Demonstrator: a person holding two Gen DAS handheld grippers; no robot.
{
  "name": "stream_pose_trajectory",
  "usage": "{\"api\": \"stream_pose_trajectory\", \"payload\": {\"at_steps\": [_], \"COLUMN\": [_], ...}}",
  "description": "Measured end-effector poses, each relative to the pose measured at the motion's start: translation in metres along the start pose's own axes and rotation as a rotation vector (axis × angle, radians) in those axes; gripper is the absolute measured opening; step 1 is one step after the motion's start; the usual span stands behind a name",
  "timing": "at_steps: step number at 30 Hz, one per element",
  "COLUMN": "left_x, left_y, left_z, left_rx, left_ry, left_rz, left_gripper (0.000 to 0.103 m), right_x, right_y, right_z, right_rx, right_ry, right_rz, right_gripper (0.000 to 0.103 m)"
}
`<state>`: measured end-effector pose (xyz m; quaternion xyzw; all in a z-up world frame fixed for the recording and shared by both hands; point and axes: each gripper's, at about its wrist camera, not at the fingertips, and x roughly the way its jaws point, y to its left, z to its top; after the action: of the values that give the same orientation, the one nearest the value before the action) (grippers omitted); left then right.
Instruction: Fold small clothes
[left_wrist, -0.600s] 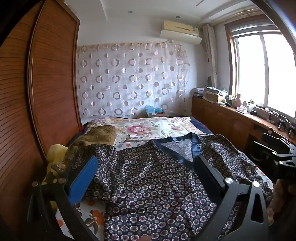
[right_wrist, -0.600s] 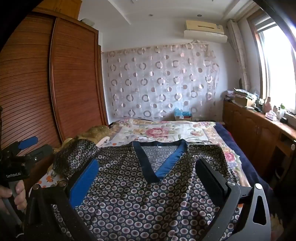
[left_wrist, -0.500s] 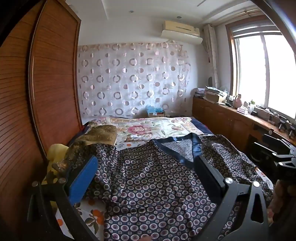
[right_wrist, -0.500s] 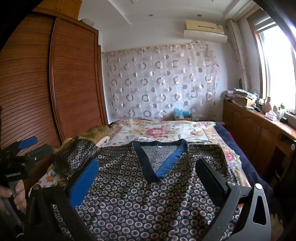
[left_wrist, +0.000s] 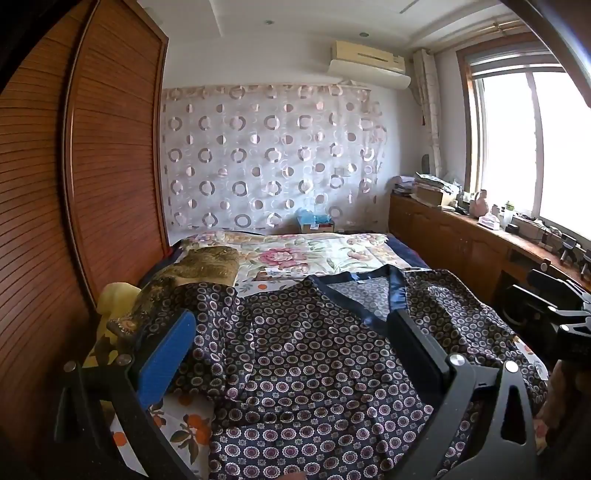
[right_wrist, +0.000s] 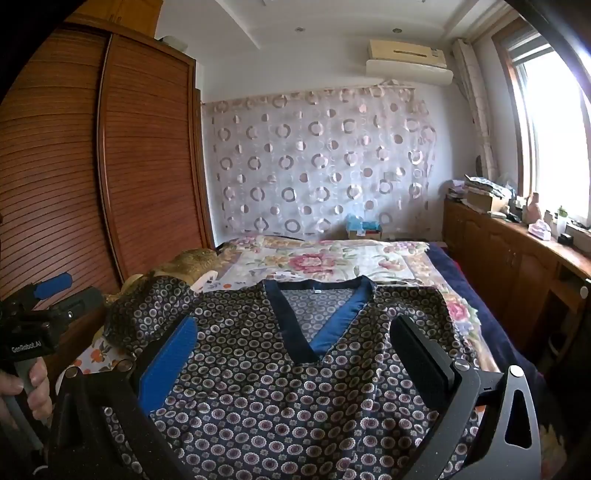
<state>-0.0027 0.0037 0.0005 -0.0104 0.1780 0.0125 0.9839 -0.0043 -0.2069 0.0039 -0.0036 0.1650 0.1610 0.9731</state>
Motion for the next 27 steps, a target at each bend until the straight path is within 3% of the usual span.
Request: {"api": "stream_pose_trajectory", "payload": {"at_steps": [27], "left_x": [-0.0045], "left_y": [0.0012], "left_z": [0.0033], "left_rx": [-0.005], "left_ry": [-0.013], "left_rz": [0.001], "left_gripper": [0.103], "right_x": [0.0028], "right_y": [-0.0014], "right_z": [0.0002], "right_rx": [-0.002], "right_ry": [0.006], "right_rz": [0.0], "right_gripper": [0.103]}}
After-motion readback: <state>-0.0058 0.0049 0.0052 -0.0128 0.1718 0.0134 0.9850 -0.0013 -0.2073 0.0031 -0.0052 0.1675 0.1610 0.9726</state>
